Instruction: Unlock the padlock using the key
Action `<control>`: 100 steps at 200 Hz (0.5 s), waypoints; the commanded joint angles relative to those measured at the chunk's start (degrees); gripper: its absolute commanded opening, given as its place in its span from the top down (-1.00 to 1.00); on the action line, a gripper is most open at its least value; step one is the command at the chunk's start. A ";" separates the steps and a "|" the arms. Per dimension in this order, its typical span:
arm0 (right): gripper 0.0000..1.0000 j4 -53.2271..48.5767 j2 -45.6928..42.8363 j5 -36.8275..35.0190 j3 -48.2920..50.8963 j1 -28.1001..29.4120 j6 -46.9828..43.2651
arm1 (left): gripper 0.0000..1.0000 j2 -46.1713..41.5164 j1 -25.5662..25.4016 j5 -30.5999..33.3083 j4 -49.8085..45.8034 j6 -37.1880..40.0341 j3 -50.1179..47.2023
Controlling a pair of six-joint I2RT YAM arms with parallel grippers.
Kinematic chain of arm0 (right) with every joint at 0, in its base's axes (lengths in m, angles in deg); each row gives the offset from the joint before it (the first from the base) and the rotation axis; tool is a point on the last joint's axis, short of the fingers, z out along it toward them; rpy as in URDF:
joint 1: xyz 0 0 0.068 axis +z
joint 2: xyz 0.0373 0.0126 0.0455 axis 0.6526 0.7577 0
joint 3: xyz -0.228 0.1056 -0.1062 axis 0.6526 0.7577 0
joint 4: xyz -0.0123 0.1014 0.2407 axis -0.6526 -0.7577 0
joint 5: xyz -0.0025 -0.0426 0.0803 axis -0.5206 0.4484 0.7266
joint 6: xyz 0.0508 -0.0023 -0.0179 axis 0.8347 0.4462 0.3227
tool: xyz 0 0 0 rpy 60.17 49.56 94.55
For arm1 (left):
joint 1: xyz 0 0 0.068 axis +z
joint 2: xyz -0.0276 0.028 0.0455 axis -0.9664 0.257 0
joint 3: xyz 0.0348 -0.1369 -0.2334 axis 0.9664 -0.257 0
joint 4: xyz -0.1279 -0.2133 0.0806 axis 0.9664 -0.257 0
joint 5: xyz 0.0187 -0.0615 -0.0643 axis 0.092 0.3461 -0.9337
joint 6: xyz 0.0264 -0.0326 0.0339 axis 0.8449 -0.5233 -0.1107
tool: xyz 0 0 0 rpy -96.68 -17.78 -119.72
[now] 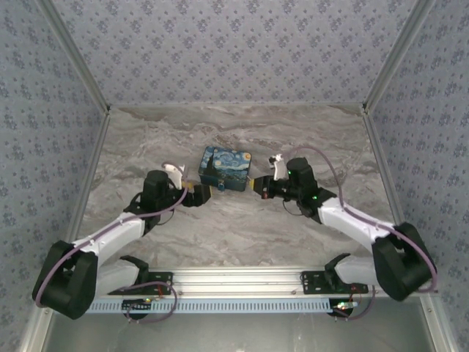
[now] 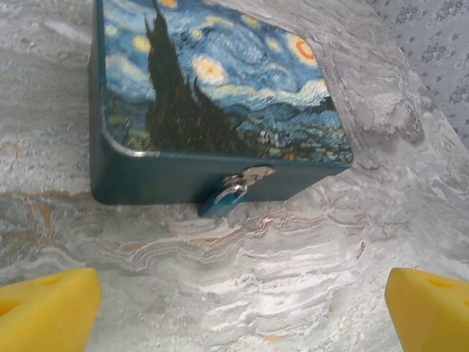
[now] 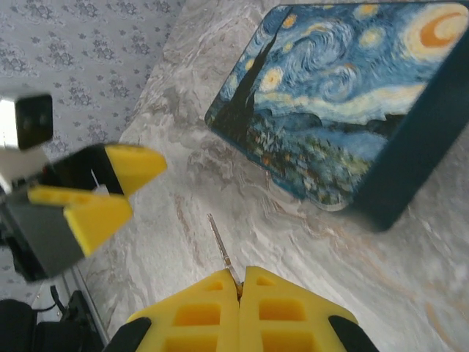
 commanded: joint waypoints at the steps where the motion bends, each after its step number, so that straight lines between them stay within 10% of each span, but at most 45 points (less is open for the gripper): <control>1: 1.00 7.13 5.72 1.91 -5.94 0.48 2.04 | -0.99 -0.64 -0.27 0.10 10.33 -2.07 -2.18; 100: 1.00 5.52 29.98 3.28 -22.44 -0.90 0.06 | -0.98 7.77 -0.27 -2.44 15.32 -5.03 -0.78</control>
